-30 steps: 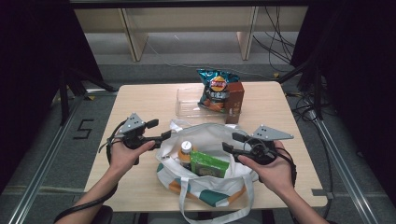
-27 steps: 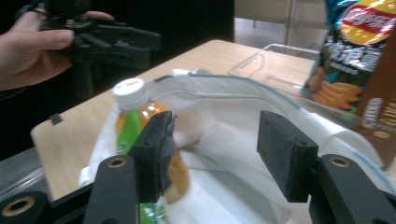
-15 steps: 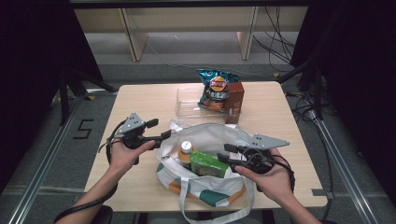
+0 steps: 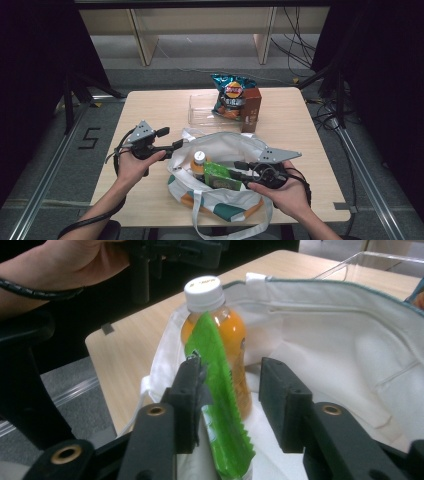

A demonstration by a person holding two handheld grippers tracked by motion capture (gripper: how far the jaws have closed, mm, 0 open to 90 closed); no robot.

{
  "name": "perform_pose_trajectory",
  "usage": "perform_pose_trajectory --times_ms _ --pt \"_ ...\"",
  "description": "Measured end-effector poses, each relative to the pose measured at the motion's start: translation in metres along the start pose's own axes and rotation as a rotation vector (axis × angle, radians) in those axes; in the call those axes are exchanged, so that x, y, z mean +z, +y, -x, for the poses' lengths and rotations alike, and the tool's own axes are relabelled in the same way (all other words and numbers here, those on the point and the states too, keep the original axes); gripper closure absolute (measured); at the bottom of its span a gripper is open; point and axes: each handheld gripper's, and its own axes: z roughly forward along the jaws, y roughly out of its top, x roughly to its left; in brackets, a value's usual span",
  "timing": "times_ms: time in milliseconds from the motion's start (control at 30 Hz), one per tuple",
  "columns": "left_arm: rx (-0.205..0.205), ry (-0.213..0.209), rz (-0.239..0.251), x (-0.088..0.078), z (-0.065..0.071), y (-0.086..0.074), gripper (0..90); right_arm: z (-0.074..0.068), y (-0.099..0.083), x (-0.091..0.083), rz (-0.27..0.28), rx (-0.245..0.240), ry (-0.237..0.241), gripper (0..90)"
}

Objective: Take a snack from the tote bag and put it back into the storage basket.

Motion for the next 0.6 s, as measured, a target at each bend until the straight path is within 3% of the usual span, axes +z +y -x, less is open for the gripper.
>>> perform_pose_trajectory --times_ms 133,300,433,567,600 --pt "-0.002 -0.001 0.0 0.0001 0.0 -0.0001 26.4 0.0 -0.0015 0.001 -0.019 0.003 -0.016 64.3" --pt "-0.003 0.0 0.0 0.0004 0.0003 0.0 26.4 -0.0007 -0.0025 0.0043 -0.037 -0.004 0.01 65.9" --pt "-0.008 -0.006 0.006 0.0013 0.0002 -0.0002 26.4 0.0012 -0.0032 0.0057 -0.054 -0.024 0.003 68.0" --pt "-0.005 -0.001 -0.001 0.0012 0.0008 0.0001 26.4 0.0007 -0.0044 0.0078 -0.071 -0.014 0.015 72.4" --pt "-0.003 -0.002 -0.002 0.0012 0.0007 0.0001 26.5 0.0021 -0.004 0.0082 -0.066 -0.042 0.009 73.2"
